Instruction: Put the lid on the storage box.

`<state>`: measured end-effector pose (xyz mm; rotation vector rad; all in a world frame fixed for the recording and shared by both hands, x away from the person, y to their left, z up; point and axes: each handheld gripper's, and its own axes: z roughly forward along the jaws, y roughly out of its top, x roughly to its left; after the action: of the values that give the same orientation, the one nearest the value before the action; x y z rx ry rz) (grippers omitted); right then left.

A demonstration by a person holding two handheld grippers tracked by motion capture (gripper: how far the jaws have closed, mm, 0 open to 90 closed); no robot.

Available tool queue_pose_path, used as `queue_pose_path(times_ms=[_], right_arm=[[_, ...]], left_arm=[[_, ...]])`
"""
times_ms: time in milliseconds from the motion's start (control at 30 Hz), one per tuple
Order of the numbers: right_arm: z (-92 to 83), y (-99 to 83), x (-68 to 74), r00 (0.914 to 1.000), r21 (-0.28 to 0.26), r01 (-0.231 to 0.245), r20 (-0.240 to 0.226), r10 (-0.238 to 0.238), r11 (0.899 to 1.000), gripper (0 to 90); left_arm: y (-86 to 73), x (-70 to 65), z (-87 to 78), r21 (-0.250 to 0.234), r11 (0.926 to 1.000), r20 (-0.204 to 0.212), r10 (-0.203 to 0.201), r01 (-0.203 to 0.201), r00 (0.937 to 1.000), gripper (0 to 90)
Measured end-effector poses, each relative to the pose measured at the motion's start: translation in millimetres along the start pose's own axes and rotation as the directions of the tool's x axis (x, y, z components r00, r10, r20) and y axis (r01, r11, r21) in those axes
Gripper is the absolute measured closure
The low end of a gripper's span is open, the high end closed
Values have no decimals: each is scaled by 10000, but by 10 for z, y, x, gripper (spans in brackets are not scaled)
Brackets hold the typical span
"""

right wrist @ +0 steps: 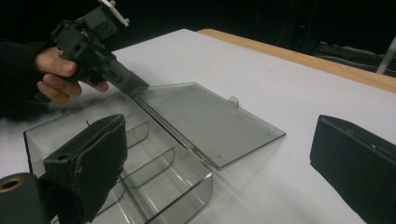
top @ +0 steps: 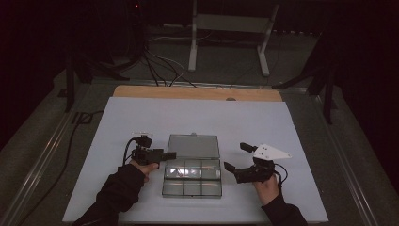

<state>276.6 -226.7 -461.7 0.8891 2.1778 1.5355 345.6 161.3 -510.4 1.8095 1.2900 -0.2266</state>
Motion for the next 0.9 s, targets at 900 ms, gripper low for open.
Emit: queue_pose_path(times_ms=[900], right_arm=[[19,-5,-1,10000,59,-25,-80,25,10000,40]], left_arm=[[95,161,125,463,9906,929,-1322,1283,9869,564]])
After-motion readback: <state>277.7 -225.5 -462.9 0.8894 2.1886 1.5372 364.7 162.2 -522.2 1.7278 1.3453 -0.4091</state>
